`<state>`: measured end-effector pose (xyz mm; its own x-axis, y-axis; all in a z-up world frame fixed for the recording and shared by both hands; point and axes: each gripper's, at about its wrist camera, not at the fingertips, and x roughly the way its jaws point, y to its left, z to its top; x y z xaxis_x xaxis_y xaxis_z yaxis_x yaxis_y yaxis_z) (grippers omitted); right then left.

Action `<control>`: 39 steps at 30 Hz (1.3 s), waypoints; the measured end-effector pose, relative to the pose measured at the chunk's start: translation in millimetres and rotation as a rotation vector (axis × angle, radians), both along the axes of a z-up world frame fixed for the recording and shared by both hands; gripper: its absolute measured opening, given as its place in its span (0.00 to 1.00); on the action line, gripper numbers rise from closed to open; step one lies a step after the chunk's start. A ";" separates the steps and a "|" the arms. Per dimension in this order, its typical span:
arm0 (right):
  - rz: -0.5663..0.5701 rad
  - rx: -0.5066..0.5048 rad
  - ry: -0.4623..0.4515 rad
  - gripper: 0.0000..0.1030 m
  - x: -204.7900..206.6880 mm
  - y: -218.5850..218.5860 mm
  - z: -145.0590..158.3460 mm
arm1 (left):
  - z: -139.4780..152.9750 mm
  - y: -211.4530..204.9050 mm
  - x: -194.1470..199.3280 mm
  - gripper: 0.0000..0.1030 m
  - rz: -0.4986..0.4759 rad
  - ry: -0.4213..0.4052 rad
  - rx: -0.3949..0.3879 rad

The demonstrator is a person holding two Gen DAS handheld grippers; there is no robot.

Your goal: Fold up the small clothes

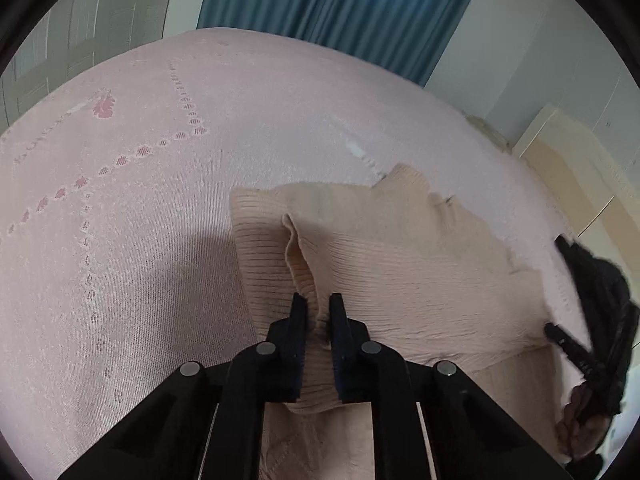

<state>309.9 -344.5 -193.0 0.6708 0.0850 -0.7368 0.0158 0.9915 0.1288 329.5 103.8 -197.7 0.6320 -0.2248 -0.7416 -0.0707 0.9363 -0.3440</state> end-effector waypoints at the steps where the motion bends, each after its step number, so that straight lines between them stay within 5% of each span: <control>1: -0.004 0.002 -0.005 0.57 -0.4 -1.0 1.6 | 3.2 4.1 -3.5 0.08 0.009 -0.005 -0.032; 9: -0.002 -0.027 -0.027 0.57 8.8 6.0 9.8 | -9.9 -0.4 -14.8 0.13 0.010 0.046 0.040; 13: -0.006 -0.073 -0.024 0.57 16.7 8.6 9.7 | 9.9 -2.1 -18.3 0.48 0.047 -0.067 0.092; 18: -0.005 -0.090 0.037 0.57 31.9 10.6 -4.6 | 16.0 -14.1 2.3 0.49 0.027 -0.113 0.098; 24: -0.001 -0.081 0.060 0.57 33.7 6.2 -12.9 | -18.6 -36.0 18.2 0.48 0.017 -0.050 0.227; 39: -0.012 -0.176 0.045 0.59 33.1 19.0 -15.5 | -21.0 -37.2 15.5 0.54 0.014 -0.049 0.262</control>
<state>343.0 -325.5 -208.4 0.6368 -0.0562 -0.7690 0.0297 0.9984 -0.0483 344.9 66.7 -218.8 0.6704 -0.0203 -0.7417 -0.0732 0.9930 -0.0932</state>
